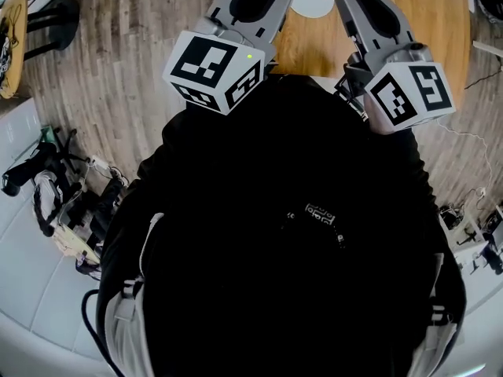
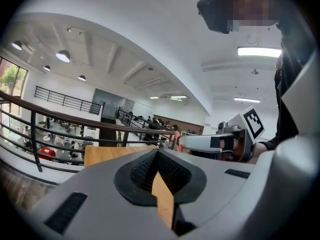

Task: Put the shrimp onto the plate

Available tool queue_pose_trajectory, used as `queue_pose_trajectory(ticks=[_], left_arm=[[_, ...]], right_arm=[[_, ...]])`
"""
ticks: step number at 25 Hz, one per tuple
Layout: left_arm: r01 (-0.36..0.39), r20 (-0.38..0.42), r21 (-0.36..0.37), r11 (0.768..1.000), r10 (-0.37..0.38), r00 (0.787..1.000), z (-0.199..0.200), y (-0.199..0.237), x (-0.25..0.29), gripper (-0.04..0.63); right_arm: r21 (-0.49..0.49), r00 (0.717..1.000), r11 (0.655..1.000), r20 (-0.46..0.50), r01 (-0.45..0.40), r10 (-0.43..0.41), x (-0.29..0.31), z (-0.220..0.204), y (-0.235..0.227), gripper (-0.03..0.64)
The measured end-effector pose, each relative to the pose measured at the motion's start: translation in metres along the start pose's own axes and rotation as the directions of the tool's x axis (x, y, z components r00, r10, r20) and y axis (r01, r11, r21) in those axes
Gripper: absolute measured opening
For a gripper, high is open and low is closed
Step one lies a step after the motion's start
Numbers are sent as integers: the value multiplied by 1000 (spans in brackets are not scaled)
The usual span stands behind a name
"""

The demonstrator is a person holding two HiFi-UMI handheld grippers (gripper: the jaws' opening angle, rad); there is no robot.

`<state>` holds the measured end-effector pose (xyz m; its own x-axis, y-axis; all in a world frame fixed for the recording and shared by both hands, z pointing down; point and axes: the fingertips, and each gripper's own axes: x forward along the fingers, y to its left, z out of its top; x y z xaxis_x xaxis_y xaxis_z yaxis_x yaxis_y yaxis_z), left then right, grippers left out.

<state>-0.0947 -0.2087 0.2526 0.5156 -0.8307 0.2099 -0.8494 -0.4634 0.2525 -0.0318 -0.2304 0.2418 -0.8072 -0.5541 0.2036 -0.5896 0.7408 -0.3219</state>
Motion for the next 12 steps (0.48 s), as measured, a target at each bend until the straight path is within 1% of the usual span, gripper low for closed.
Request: queue_pose_trajectory(ticks=[2,4,8,12], left_arm=[[48,-34,-9,999,-48,998,-8,0,5,-6],[66,-52,-16,998,-67,996,-17,6,10,-5],[57,-50,-21,998,-58,997,-24,5,15,-6],[20,-59,-37,999,-22,998,-29,16,10,-6]], right_arm=[[2,1000,1000,-13,-3,3,5,-4,-2,67],[10,999,1000,-36,-2,3,13,-12,-7,67],[14,994,1000,-105,-7,8,17,-28,-21,67],[4,985,999,-171,-36,37,28,-37,-32,67]])
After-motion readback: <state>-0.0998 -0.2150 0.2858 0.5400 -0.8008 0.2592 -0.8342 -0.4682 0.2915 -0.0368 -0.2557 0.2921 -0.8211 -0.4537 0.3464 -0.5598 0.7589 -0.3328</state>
